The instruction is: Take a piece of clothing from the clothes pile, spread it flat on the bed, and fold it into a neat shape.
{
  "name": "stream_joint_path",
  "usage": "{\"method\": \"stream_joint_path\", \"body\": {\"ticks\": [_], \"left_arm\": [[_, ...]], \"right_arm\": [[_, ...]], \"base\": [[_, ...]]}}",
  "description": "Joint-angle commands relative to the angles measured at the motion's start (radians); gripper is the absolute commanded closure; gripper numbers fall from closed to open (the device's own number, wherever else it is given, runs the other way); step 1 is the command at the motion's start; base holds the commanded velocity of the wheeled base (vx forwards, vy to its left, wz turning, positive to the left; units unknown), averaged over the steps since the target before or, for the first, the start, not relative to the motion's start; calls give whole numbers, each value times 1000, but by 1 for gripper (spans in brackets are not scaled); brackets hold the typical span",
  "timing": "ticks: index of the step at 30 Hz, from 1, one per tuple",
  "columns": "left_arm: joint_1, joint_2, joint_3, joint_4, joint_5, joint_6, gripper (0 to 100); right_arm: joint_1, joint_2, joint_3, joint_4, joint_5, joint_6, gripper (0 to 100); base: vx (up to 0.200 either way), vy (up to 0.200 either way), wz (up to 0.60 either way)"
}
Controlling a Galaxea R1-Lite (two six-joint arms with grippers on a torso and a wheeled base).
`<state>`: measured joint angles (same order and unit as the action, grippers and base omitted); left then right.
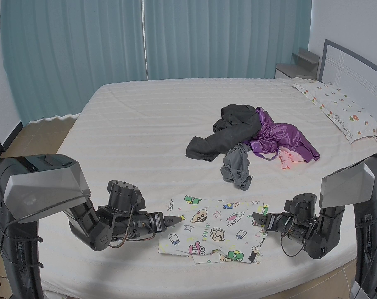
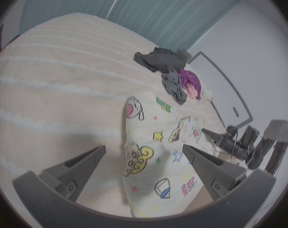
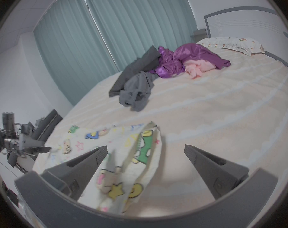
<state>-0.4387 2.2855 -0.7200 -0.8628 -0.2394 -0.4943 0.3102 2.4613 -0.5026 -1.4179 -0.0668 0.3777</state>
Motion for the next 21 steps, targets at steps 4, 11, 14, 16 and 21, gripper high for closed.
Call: {"method": "stream_joint_path", "body": {"ticks": [4,11,14,16,21], "left_arm": [[-35,46,67,28,40,163,0],[-35,54,97,22,51,187,0],[-34,43,103,13,45,178,0],[-26,23,106,1,41,171,0],[35,-75,122,-59,43,66,0]], "right_arm": [[3,51,-119,60,-79,-25,0],[-14,41,-122,48,-110,-20,0],[-16,24,-122,48,-120,-16,0],[-25,-39,-113,46,-130,0,0],[-60,-211,-56,48,-123,27,0]], "base": [[0,0,0],[0,0,0],[0,0,0],[0,0,0],[0,0,0]]}}
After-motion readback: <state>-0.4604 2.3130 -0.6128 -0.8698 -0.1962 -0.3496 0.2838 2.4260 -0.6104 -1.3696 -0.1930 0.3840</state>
